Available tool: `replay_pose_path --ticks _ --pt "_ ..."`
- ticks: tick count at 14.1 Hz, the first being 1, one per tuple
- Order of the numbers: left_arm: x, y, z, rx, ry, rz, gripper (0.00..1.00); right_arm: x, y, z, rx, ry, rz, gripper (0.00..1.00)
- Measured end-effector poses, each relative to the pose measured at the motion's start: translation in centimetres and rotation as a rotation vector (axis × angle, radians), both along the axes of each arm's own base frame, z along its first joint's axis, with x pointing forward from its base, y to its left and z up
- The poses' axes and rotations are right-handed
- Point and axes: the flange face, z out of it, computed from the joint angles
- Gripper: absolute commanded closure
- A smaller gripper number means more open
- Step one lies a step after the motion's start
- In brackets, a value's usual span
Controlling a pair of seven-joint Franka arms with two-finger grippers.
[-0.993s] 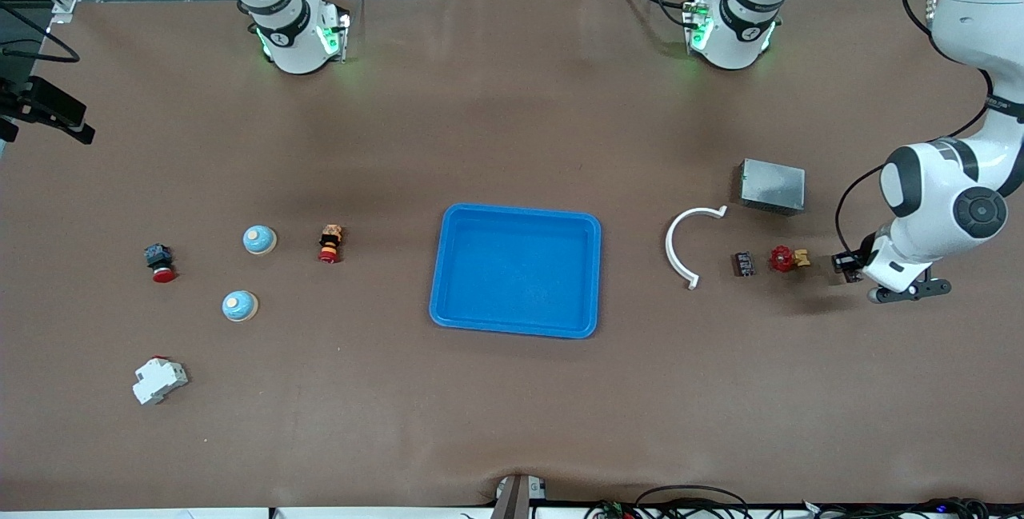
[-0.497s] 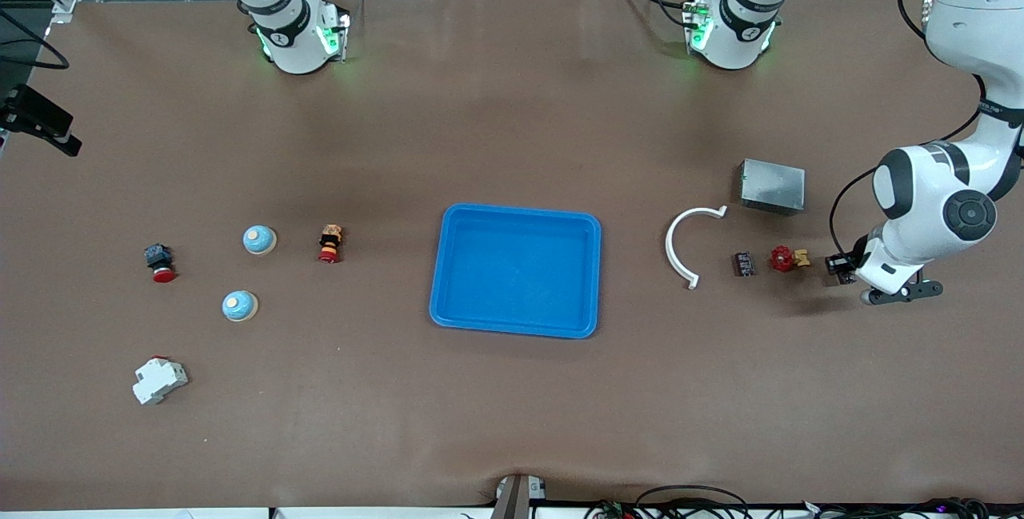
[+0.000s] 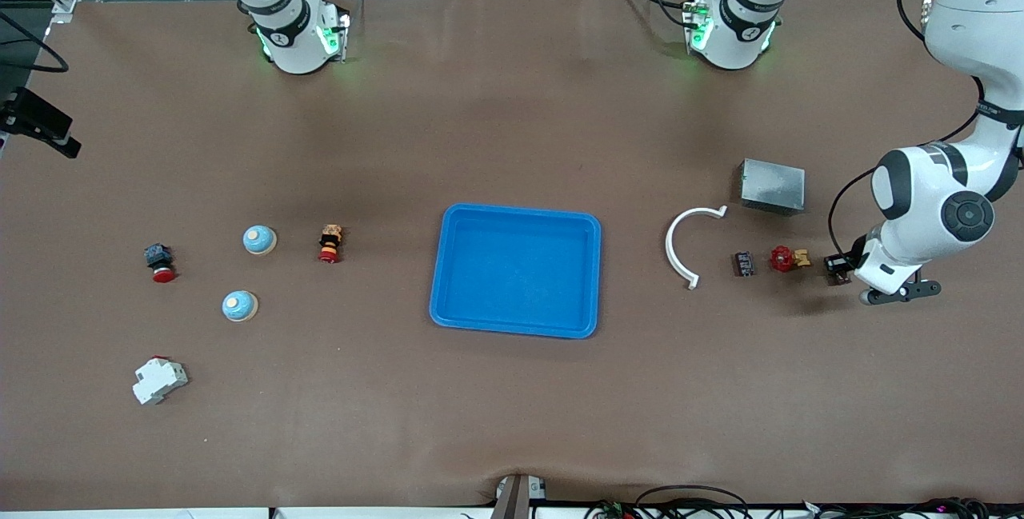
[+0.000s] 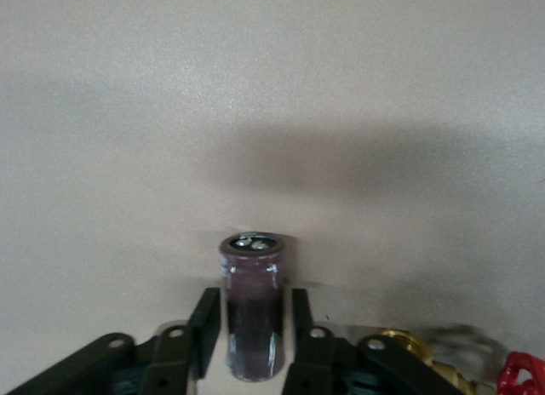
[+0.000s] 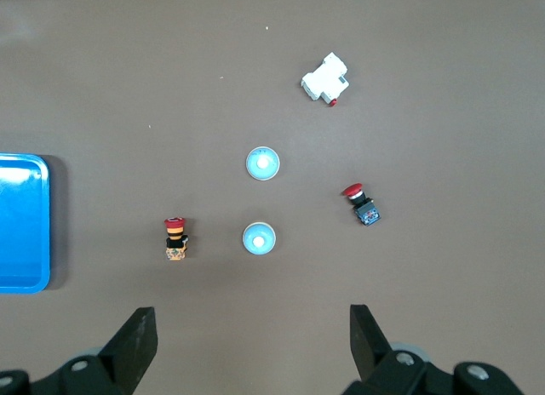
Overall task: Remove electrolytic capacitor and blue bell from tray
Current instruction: 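Lower the capacitor beside the valve and open the left gripper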
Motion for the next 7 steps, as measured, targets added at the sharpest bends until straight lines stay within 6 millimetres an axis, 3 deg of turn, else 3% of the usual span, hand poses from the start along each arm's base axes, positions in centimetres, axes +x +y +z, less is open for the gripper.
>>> replay_pose_path --ticks 3,4,7 --pt "0.0 0.0 0.0 0.0 -0.001 0.008 0.12 -0.2 -1.0 -0.4 0.053 0.017 -0.028 0.0" --pt "0.0 0.0 0.0 0.0 -0.001 0.009 0.01 -0.3 -1.4 -0.4 0.062 0.019 -0.037 0.0" --pt "0.0 0.0 0.0 0.0 -0.001 0.009 0.0 -0.4 -1.6 -0.5 0.071 0.026 -0.04 0.0"
